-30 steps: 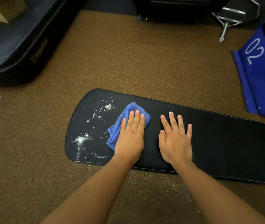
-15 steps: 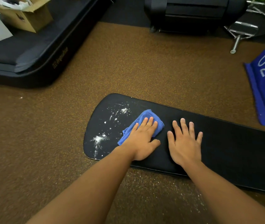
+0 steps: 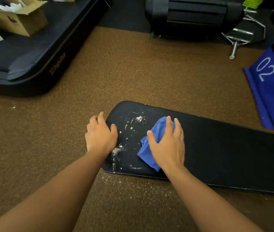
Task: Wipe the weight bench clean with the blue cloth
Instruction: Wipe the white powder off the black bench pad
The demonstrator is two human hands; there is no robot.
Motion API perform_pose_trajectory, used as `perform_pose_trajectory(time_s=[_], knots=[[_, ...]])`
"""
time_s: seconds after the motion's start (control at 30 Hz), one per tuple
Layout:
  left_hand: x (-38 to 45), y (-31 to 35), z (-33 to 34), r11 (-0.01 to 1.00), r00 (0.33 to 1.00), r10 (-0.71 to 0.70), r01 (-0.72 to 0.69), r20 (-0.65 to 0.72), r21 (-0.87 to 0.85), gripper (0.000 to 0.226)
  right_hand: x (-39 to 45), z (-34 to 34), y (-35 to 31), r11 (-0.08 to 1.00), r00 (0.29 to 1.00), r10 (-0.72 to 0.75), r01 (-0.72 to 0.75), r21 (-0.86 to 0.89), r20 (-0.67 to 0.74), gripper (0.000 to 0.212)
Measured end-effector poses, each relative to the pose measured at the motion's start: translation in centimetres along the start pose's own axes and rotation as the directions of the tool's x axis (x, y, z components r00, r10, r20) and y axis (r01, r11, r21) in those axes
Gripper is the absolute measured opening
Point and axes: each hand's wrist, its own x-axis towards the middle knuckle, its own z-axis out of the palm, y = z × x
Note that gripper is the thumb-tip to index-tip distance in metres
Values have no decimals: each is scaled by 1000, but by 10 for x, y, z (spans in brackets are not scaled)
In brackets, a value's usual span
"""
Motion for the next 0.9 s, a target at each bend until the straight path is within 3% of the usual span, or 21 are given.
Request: perform_pose_trajectory(time_s=[0.07, 0.17, 0.3, 0.47, 0.9], knots=[[4, -12, 1, 996, 995, -73, 77, 74, -50, 67, 0, 17, -12, 994, 994, 99, -95, -58, 56, 97], [5, -21, 9, 990, 987, -7, 29, 159, -138, 67, -2, 43, -16, 957, 979, 194, -173, -231, 71, 104], [11, -22, 16, 970, 966, 86, -26, 242, -243, 62, -1, 59, -20, 936, 978, 205, -208, -284, -42, 78], [18, -26, 15, 951, 967, 101, -25, 233, -307, 56, 5, 63, -17, 930, 981, 191, -193, -313, -39, 64], [16, -25, 13, 955, 967, 108, -37, 230, -294, 56, 52, 56, -25, 963, 994, 109, -105, -250, 2, 59]])
